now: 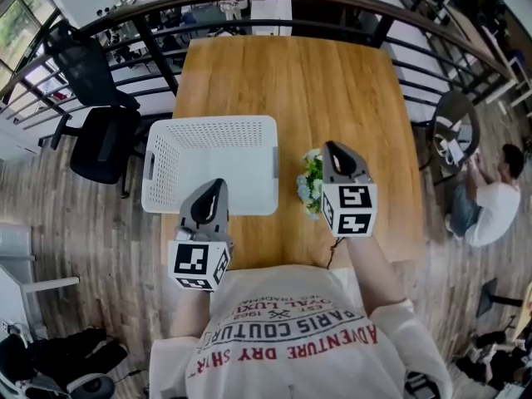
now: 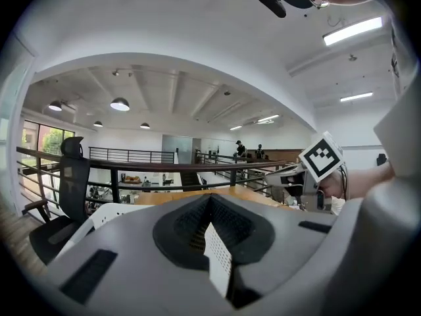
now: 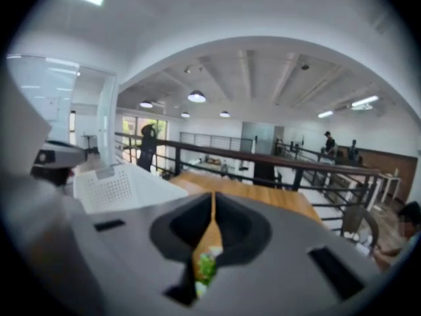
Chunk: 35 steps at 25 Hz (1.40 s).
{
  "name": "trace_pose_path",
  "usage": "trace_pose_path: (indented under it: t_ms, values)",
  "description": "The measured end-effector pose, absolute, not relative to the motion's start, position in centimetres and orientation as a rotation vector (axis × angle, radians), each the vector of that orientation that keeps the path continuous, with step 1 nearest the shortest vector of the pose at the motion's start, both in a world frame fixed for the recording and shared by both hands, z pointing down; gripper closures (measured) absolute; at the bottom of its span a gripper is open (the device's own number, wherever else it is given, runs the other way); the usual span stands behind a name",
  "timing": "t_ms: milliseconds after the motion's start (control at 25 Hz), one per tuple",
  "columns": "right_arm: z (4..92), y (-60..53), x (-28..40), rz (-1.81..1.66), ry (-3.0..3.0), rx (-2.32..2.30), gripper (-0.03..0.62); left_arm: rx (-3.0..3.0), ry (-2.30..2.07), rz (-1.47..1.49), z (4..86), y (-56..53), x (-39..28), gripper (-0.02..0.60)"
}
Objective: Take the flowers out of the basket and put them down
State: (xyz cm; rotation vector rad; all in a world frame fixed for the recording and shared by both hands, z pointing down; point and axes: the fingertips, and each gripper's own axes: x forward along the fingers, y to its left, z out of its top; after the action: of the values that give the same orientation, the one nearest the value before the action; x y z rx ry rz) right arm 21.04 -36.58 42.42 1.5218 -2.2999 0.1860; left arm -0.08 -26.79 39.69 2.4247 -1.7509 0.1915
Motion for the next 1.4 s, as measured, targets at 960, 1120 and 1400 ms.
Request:
trace_pose_path:
  t_ms: [960, 1120, 1400]
  values:
    - [38.7, -32.7, 8.7, 0.088, -2.61, 1.354, 0.566, 2.399, -1.845, 0.139, 37.6, -27.9, -11.1, 0.556]
    - [39.1, -32.6, 8.5, 0.096, -2.607, 1.356, 0.566, 2.414, -1.831, 0.145, 37.6, -27.8, -10.8, 0.556]
    - [39.3, -32.5, 7.9, 0.058, -2.599, 1.346, 0.566, 2.418, -1.814, 0.152, 38.0, -27.8, -10.6, 0.557]
